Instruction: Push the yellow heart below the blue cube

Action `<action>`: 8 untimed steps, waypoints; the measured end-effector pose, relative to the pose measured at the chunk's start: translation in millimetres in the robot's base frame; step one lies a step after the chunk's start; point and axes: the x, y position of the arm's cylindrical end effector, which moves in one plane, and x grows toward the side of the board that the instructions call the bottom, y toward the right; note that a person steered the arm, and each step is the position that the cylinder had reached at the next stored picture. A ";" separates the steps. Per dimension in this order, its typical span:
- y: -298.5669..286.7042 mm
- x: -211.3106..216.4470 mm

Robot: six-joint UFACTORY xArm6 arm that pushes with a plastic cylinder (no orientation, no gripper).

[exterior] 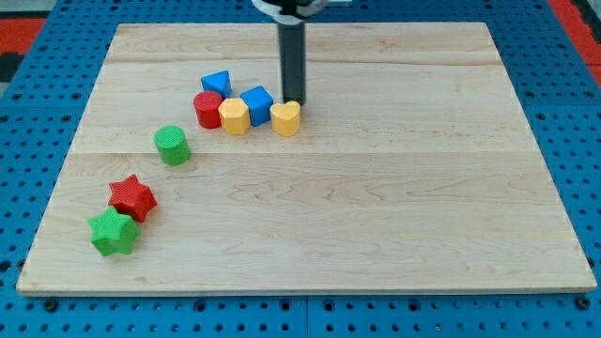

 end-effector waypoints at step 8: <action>17.6 45.9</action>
